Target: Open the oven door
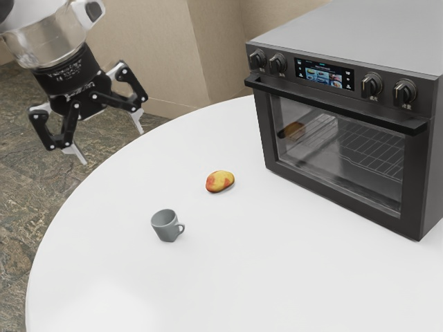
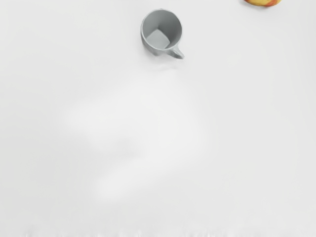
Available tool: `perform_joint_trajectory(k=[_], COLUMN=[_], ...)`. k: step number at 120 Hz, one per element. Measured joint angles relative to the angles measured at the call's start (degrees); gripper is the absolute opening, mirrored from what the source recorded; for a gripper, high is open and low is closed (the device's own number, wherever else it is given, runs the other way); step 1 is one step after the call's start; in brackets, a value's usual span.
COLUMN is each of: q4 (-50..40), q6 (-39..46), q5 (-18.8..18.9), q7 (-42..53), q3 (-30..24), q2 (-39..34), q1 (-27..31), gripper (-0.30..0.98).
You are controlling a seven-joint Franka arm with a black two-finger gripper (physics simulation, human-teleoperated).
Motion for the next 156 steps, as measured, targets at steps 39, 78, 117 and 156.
perform_joint_trajectory(k=[39,78,117,156], q4=[5.94,13.5,17.25,20.18], q6=[12.17,26.73,34.9,41.24], q5=[1.24,3.59,6.95,12.19], q7=[-30.6,-46.04,-48.88,-46.24], q3=[-15.52,-17.72,-20.1,-20.45], q2=[11.74,21.74,30.28,36.28], q1=[-1.05,-4.42,7.54,8.53], gripper=[0.69,0.69,0.69,0.69])
